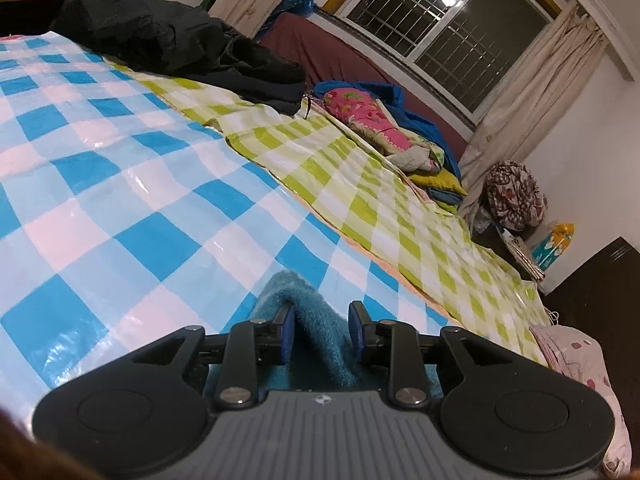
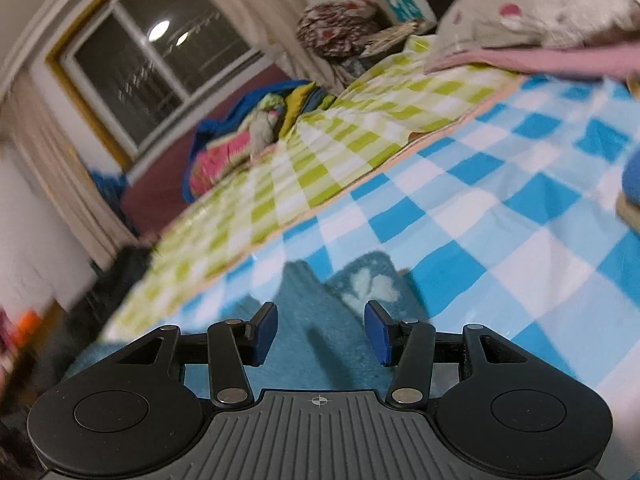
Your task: Fold small clothes
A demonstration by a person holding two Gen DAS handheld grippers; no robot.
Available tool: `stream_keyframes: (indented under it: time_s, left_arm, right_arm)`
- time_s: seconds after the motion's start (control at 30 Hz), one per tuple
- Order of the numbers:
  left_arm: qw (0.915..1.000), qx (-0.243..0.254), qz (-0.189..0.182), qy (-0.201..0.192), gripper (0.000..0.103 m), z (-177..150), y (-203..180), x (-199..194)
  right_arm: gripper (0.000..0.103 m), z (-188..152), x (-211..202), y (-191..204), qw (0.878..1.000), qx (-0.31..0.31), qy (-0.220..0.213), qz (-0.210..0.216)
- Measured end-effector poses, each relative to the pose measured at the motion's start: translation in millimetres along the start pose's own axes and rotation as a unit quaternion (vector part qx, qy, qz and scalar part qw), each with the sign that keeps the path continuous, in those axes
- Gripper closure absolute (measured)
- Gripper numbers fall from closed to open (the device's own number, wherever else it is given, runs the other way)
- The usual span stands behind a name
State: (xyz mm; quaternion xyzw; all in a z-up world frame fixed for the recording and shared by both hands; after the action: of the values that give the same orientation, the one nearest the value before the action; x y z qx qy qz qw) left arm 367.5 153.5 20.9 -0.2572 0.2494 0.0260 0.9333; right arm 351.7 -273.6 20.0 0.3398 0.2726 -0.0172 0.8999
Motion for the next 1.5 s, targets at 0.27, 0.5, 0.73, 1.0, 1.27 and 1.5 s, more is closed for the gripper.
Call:
stream_keyframes:
  time_s: [0.27,0.5,0.73,1.0,1.27,1.5]
  left_arm:
    - [0.9962,0.039,0.039,-0.067,0.049,17,-6,-17]
    - [0.9847,0.148,0.069,-0.062,0.048,5,-20,-20]
    - [0.954,0.281,0.104,-0.016,0.047,-21,-39,6]
    - [0.95,0.288,0.121,0.007,0.044,-18,-34,15]
    - [0.9412,0.317,0.116,0.018,0.039,-7,-40,19]
    - [0.9306,0.342,0.113,0.065,0.034,-14,-40,34]
  right_arm:
    - [0.055,-8,6,0,0.999,-0.025,0.019,-0.016]
    - [0.06,-10,9,6,0.998,-0.053,0.017,-0.033]
    - [0.065,-7,9,6,0.996,-0.07,0.031,-0.037]
    - [0.063,-8,12,12,0.993,-0.101,0.04,-0.043]
    - [0.063,-11,15,21,0.988,-0.136,0.048,-0.058]
    - [0.063,-10,15,20,0.987,-0.139,0.055,-0.055]
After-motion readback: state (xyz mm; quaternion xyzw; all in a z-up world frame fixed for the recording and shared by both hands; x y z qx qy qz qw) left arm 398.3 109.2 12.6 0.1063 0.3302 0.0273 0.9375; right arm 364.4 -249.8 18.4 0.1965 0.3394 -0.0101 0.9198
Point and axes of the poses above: each gripper's, at about its wrist camera, not at the fingertips, and x roughly the way its jaws point, y to its left, z to its top, the point moved 1 cm from there along x, roughly the way its jaws point, and after that the axes turned 9 degrees about x, right-handed, at the moved point
